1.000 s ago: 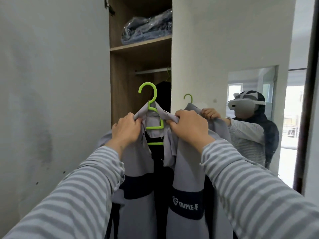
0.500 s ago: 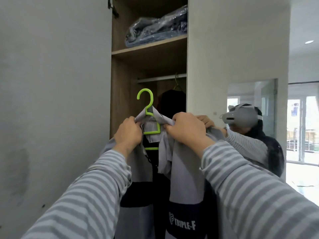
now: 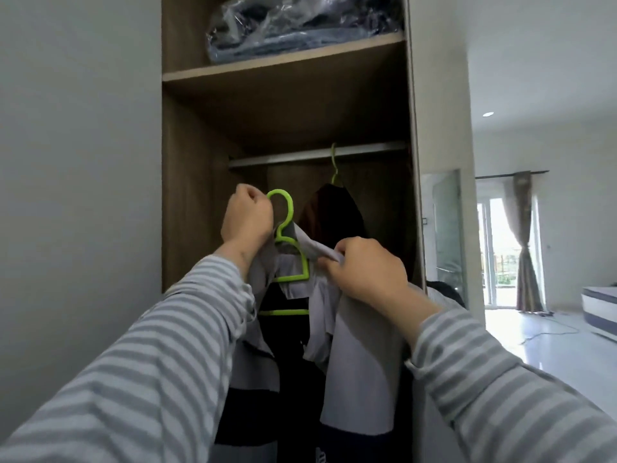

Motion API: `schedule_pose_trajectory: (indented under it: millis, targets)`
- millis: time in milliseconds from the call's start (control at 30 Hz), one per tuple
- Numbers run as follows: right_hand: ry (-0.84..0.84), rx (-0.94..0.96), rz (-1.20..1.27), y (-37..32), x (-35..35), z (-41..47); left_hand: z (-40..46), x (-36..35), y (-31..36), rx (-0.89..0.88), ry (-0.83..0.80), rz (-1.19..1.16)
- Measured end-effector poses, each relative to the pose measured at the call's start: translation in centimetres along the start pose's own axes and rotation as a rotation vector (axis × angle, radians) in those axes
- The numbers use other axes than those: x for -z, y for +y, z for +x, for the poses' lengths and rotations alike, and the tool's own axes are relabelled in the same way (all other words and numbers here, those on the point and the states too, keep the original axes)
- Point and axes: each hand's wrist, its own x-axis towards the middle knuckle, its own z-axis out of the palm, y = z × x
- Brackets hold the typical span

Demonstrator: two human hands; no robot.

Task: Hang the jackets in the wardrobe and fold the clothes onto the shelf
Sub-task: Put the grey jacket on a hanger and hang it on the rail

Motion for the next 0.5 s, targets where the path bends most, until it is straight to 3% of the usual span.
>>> schedule_pose_trajectory:
  millis: [167,300,400,500]
  targets:
    - [0.048,-0.103,-0.026,1.0,-0.7,0.7,5.1,-3.9,0.8,0.062,-0.243,-0.145]
    - [0.104,-0.170,-0.096,1.8,-0.3,0.2,6.0,-6.5,1.7,-0.020,-0.568,-0.349]
    - [0.129,-0.213,-0.133,2.2,0.3,-0.1,5.4,-7.2,2.5,0.014,-0.738,-0.263]
    - [0.149,-0.253,-0.169,2.4,0.6,-0.3,5.3,-8.0,2.7,0.076,-0.760,-0.131]
